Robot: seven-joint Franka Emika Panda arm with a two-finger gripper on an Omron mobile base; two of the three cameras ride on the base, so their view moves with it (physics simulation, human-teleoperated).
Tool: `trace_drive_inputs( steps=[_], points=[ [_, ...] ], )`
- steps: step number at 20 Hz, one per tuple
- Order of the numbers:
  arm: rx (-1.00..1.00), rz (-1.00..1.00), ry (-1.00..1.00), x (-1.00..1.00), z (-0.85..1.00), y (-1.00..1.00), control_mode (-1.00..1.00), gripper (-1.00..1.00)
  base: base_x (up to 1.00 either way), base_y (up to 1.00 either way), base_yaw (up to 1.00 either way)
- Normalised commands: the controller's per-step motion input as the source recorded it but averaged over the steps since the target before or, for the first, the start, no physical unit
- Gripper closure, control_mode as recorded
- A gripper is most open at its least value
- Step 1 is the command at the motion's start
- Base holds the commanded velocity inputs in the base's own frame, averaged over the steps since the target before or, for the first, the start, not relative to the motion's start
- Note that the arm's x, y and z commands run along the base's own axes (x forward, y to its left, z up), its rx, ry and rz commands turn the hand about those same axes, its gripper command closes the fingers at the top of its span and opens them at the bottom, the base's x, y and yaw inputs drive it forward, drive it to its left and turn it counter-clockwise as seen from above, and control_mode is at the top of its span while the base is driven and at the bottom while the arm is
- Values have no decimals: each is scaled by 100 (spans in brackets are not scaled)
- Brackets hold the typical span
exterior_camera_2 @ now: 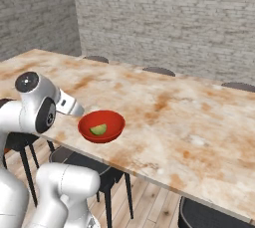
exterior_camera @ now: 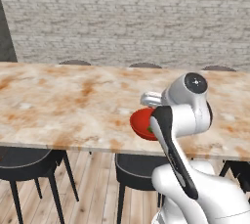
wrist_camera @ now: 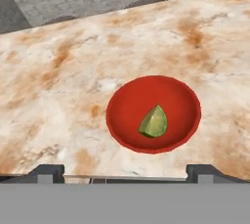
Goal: There is a bowl on the dining counter. Grab a lemon wedge from the fridge and place it in the bowl. Then get the liquor bottle and glass cup from the cabinet and place them next to the bowl.
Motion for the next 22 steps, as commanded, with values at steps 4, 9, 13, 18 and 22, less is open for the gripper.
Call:
trace_drive_inputs(
  steps=[4, 9, 13, 18, 22],
  points=[
    [0, 8, 0, -72, 63, 37, -100, -100, 0, 0, 0],
    [0, 4, 0, -59, 60, 22, -100, -100, 0, 0, 0],
    [0, 0, -3, -64, 2, 18, -100, -100, 0, 0, 0],
    [0, 0, -13, -75, -3, 0, -100, -100, 0, 0, 0],
    [0, 0, -19, -97, 0, 0, -100, -100, 0, 0, 0]
  ],
)
